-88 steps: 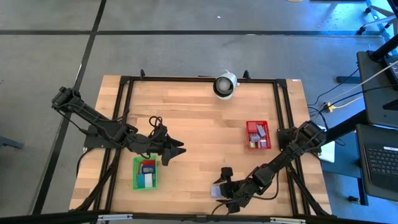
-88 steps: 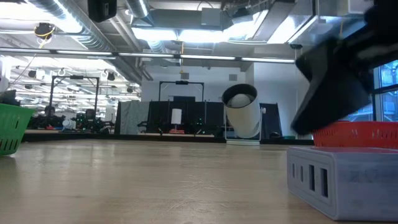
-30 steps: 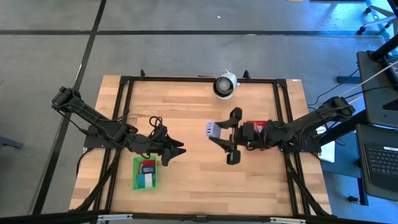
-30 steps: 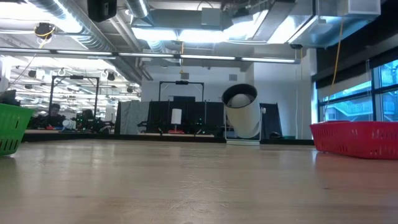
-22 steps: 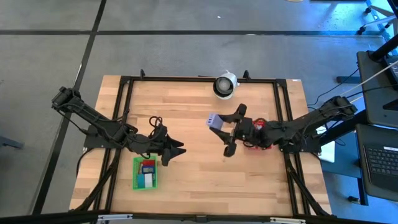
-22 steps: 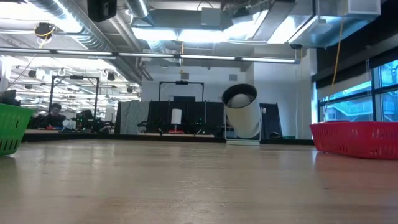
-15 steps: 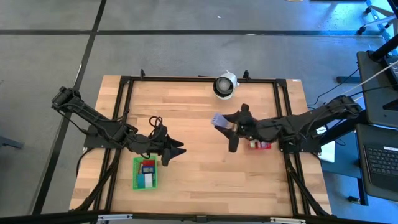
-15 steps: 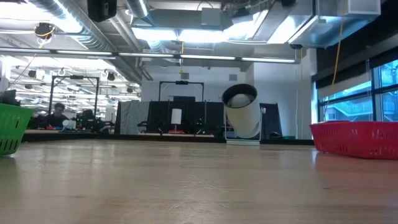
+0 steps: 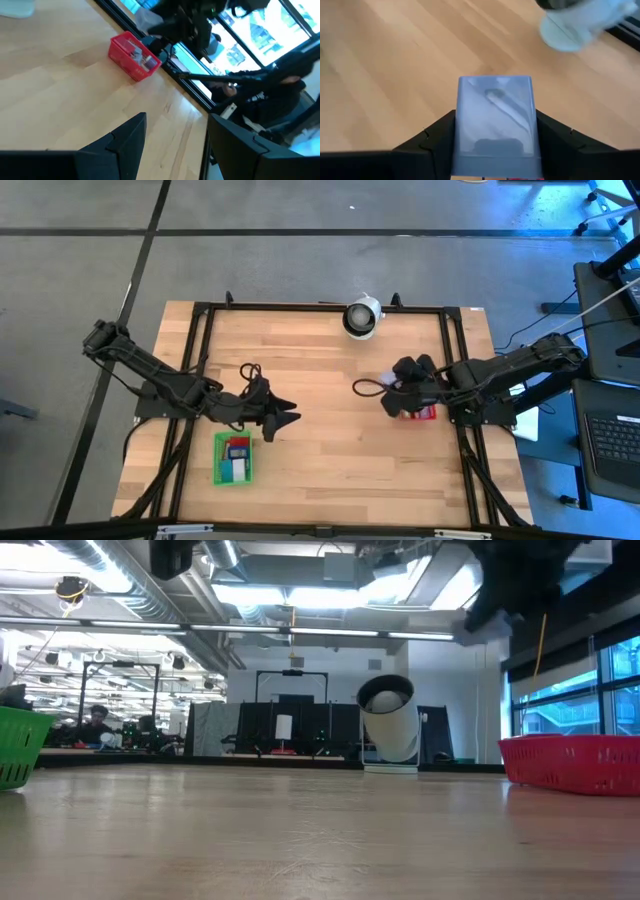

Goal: Pick & Place Office items
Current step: Put the light blue charger adapter into the red bin

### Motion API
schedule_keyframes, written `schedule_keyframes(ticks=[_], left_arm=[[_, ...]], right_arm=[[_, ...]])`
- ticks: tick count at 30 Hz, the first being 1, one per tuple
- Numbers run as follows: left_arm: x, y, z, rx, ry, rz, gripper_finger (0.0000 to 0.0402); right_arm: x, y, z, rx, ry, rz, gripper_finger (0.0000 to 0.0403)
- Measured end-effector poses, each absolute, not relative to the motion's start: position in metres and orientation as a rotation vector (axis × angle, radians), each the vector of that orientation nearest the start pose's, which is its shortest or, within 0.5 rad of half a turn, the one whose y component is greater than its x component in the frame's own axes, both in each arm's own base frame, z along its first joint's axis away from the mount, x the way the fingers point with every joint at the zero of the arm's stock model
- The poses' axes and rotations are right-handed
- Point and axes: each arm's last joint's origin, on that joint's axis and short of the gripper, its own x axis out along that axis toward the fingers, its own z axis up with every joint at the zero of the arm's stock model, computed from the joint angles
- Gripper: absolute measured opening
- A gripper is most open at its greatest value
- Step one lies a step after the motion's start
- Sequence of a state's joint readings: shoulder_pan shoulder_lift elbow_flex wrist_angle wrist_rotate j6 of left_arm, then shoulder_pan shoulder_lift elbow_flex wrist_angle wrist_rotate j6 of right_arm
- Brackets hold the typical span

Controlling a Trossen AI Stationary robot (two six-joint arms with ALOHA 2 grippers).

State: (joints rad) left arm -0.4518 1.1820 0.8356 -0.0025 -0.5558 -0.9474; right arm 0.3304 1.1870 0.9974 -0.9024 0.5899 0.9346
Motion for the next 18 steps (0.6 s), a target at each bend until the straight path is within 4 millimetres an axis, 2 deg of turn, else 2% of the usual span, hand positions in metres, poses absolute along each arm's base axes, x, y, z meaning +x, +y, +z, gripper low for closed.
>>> schedule_keyframes(ticks=[10,14,18], left_arm=[[0.245,-0.081,0.290,-0.763,0.202,0.306,0.0208],[0.247,-0.073,0.290,-0.767,0.191,0.334,0.0208],[0.250,-0.066,0.290,-0.775,0.192,0.342,0.0208]], right_arm=[[0.185,0.047,0.271,0.275,0.965,-0.777,0.0212],[0.177,0.044,0.266,0.264,0.984,-0.791,0.0212],[0.161,0.038,0.253,0.318,0.976,-0.836,0.0212]])
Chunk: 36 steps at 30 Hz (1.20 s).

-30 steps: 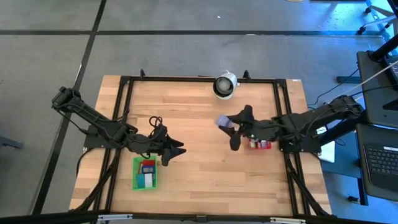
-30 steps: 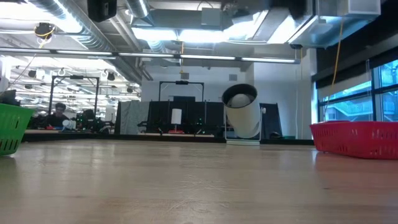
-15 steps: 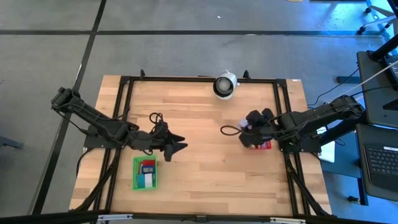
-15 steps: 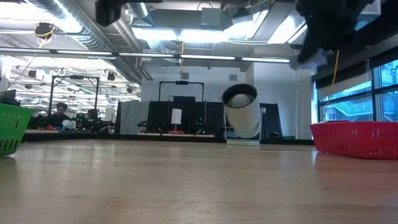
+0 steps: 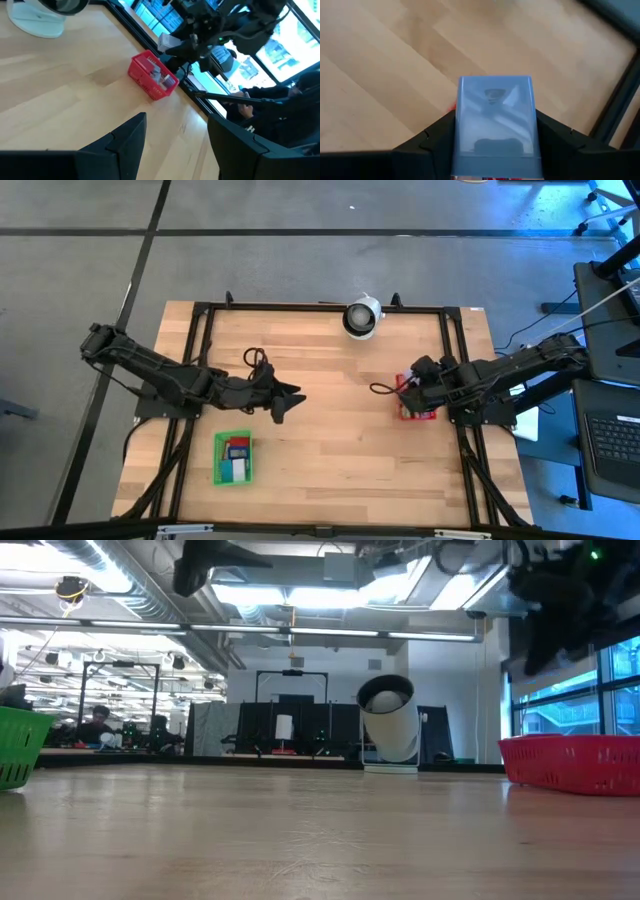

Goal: Pick & Place Office items
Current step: Put the light blue charger adapter into the red bin, then return to Home Position

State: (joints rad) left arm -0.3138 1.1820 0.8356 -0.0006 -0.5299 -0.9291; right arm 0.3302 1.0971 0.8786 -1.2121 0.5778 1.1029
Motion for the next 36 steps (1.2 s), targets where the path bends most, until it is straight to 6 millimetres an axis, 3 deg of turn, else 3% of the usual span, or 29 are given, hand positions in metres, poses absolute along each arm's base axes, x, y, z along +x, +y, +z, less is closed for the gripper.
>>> schedule_keyframes(ticks=[11,21,28,36], left_arm=[[0.256,-0.046,0.289,-0.818,0.226,0.305,0.0208],[0.257,-0.042,0.289,-0.850,0.226,0.301,0.0208],[0.257,-0.042,0.289,-0.854,0.237,0.283,0.0208],[0.257,-0.042,0.289,-0.853,0.234,0.288,0.0208]], right_arm=[[0.130,0.031,0.195,0.586,0.981,-0.985,0.0212],[0.134,0.024,0.193,0.607,0.945,-1.032,0.0212],[0.134,0.020,0.193,0.599,0.951,-1.042,0.0274],[0.134,0.020,0.194,0.592,0.953,-1.040,0.0285]])
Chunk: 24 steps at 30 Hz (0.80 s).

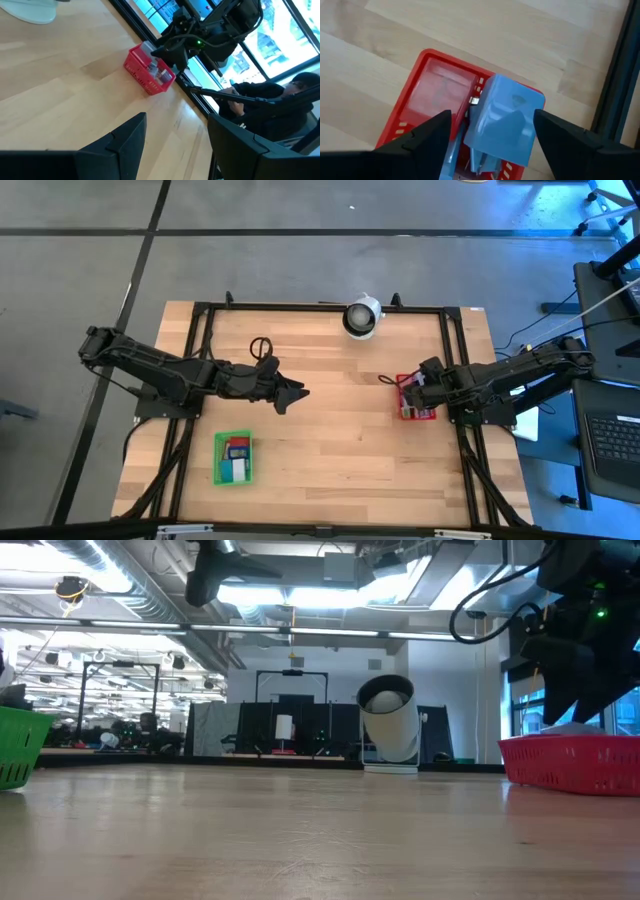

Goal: Pick & Place Office items
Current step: Return to Home Position

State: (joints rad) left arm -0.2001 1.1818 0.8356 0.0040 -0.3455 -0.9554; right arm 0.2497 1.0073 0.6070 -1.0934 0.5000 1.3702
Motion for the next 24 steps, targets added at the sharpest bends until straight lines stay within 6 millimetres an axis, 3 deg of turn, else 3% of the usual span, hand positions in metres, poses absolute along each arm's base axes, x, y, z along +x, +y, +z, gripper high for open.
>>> schedule_keyframes(ticks=[6,18,24], left_arm=[[0.257,-0.042,0.289,-0.824,0.238,0.282,0.0208],[0.259,-0.045,0.295,-0.814,0.231,0.168,0.0208],[0.245,-0.043,0.310,-0.706,0.198,0.111,0.0208]], right_arm=[[0.143,0.023,0.213,0.559,0.965,-0.944,0.0286],[0.162,0.027,0.284,0.478,0.857,-0.712,0.0287],[0.165,0.028,0.308,0.339,0.835,-0.612,0.0288]])
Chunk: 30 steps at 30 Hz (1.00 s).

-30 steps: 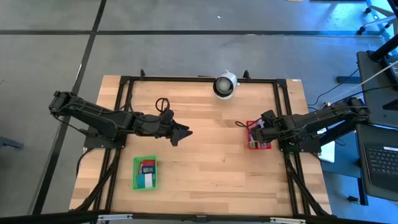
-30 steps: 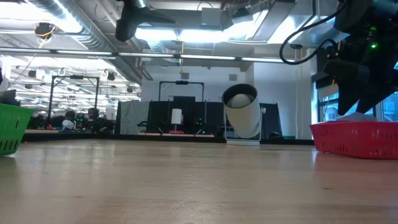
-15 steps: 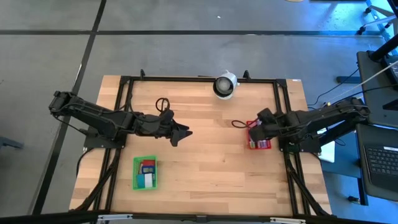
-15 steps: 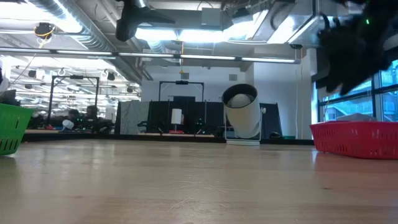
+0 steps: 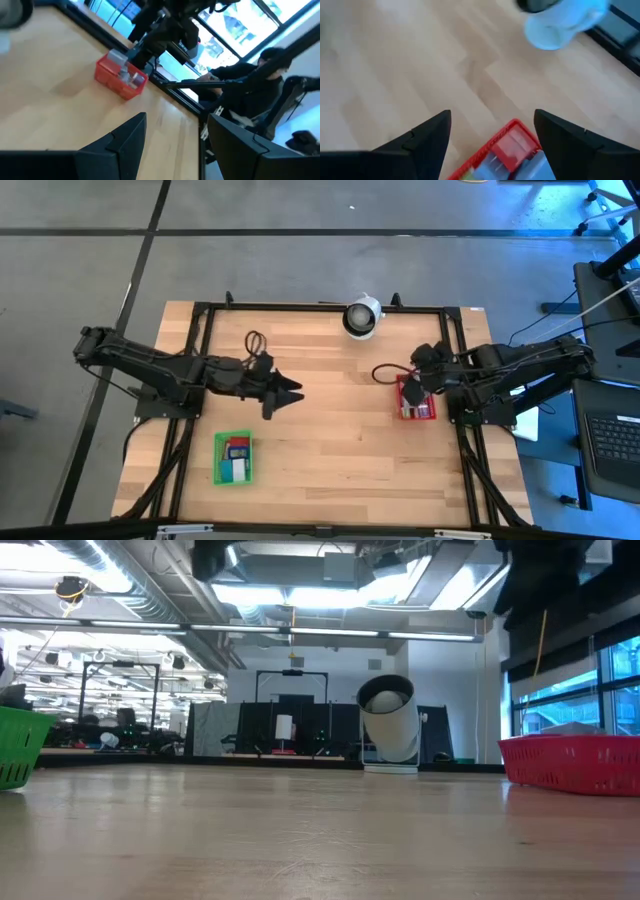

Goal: Pick & Place Office items
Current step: Return to Home Position

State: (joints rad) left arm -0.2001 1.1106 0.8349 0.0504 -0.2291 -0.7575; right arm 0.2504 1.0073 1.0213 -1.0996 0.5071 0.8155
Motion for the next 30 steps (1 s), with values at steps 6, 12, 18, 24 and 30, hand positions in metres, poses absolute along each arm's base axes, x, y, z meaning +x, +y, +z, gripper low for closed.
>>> schedule_keyframes(ticks=[6,12,18,24,30], left_arm=[[0.208,-0.037,0.331,-0.560,0.191,0.047,0.0208],[0.164,-0.027,0.352,-0.463,0.110,0.030,0.0208],[0.119,-0.015,0.358,-0.455,0.074,0.128,0.0208],[0.085,-0.005,0.355,-0.444,0.064,0.237,0.0208],[0.058,0.003,0.348,-0.455,0.056,0.332,0.0208]], right_arm=[[0.165,0.031,0.309,0.328,0.910,-0.471,0.0288],[0.165,0.032,0.309,0.334,0.924,-0.446,0.0288],[0.165,0.031,0.310,0.297,0.911,-0.464,0.0288],[0.166,0.029,0.310,0.258,0.880,-0.512,0.0288],[0.172,0.031,0.301,0.244,0.843,-0.491,0.0288]])
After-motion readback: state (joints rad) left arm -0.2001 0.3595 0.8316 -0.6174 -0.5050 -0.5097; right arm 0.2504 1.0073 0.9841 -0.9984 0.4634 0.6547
